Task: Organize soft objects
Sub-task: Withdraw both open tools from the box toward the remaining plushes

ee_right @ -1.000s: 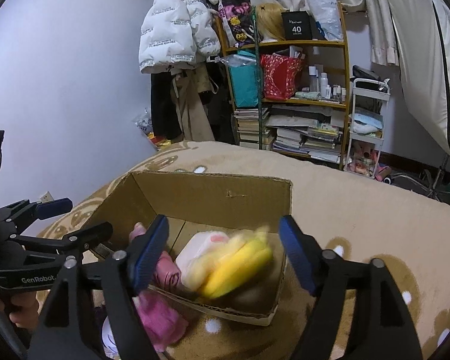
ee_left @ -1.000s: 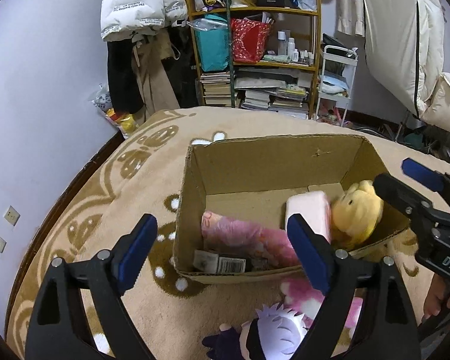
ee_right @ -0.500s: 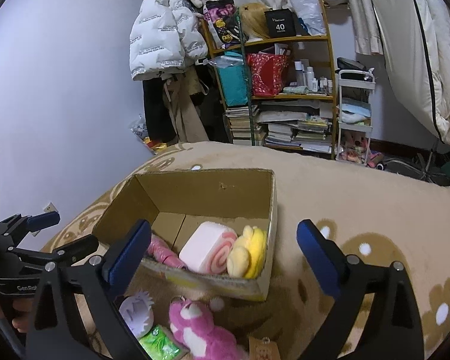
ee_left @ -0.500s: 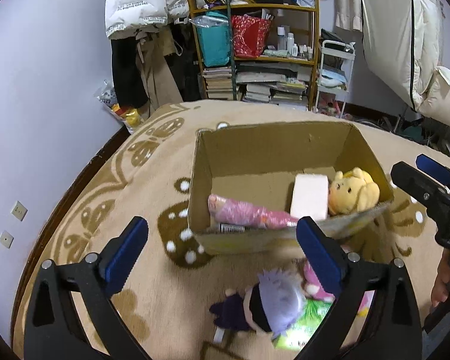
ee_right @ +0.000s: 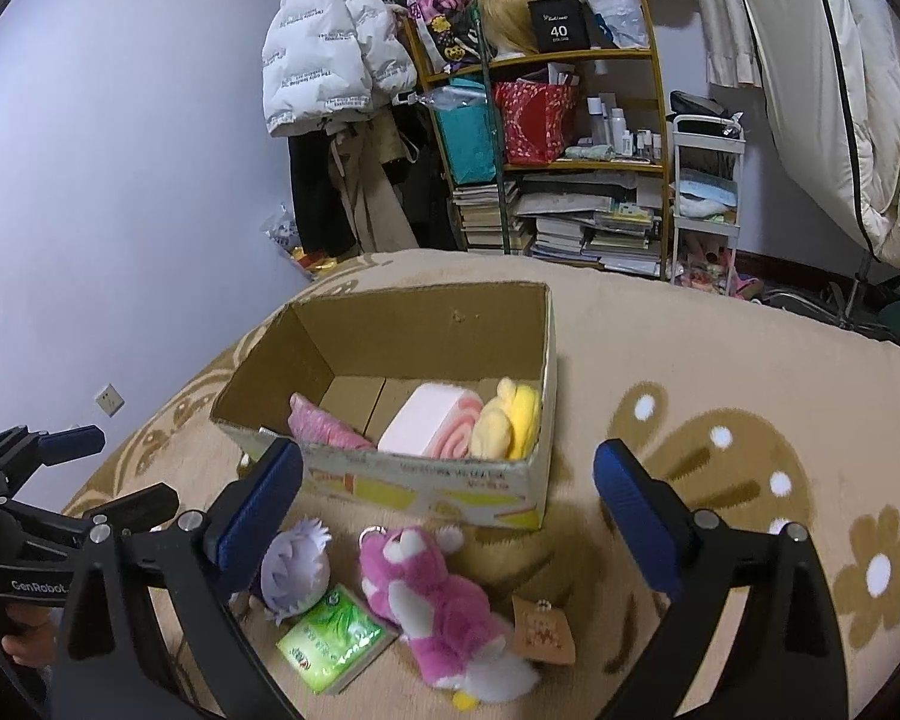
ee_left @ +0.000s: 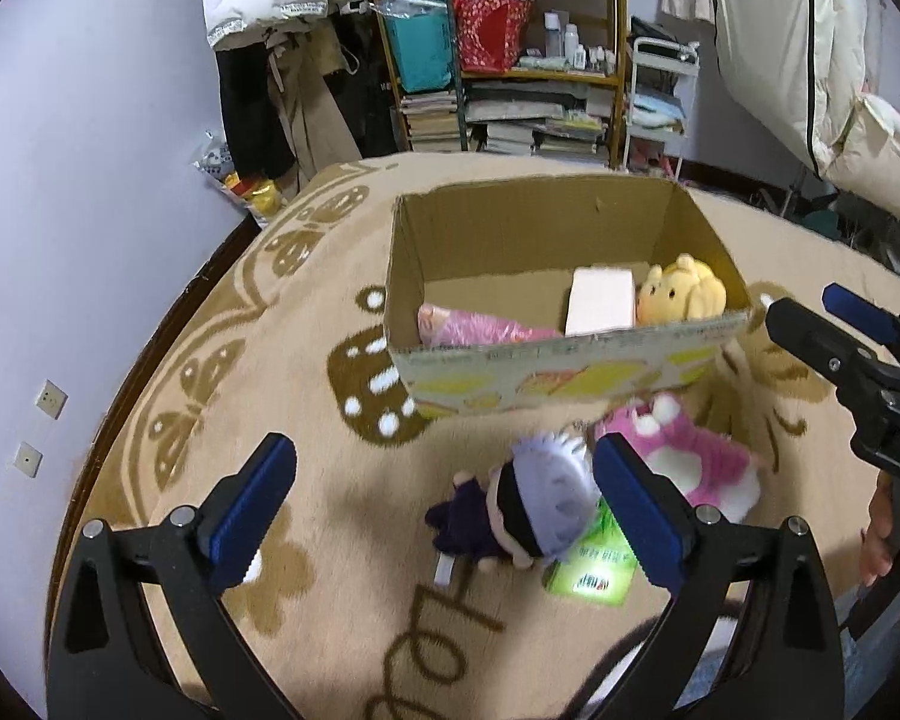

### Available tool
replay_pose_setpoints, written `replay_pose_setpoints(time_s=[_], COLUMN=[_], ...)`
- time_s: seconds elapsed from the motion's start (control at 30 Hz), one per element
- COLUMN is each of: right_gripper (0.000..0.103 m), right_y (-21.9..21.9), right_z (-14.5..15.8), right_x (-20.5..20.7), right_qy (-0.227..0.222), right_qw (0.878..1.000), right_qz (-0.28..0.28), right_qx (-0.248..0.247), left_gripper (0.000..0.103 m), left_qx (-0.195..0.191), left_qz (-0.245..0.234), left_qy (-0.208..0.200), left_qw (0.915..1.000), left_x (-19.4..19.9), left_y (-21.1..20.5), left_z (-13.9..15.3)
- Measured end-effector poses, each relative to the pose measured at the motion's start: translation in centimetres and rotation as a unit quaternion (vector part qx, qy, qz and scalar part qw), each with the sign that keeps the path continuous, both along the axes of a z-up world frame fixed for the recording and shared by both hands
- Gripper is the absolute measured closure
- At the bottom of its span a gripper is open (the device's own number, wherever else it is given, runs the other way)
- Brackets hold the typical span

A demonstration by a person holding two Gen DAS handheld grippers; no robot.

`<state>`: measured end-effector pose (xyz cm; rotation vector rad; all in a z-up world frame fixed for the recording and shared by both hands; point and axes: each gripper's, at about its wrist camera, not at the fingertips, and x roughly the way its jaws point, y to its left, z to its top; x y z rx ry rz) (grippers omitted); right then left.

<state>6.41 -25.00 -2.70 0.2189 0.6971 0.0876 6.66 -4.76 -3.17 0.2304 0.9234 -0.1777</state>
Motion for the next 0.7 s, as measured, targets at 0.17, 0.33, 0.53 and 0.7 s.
replay_pose_setpoints(time_s=[0.17, 0.33, 0.53, 0.7], right_gripper=[0.001, 0.001, 0.001, 0.001], right_y=[0.1, 0.3, 0.7, 1.0], right_z=[-0.7, -1.4, -2.8, -3.9], right_x=[-0.8, -0.9, -0.2, 0.8], right_qy=[0.015, 0.029, 0.048, 0.065], right_qw=[1.000, 1.000, 0.999, 0.998], right_qz=[-0.001, 0.001, 0.004, 0.009], right_qx=[0.004, 0.004, 0.004, 0.008], left_gripper=[0.004, 0.004, 0.004, 0.004], left_qx=[-0.006, -0.004, 0.005, 0.012], left_qz=[-0.003, -0.007, -0.015, -0.026], left_qy=[0.024, 0.032, 0.059, 0.062], left_qw=[0.9997, 0.9994, 0.9982, 0.9977], left_x=[-0.3, 0.0, 0.7, 0.9], left_y=[0.1, -0.2, -0.8, -1.5], left_z=[-0.6, -1.2, -3.0, -3.7])
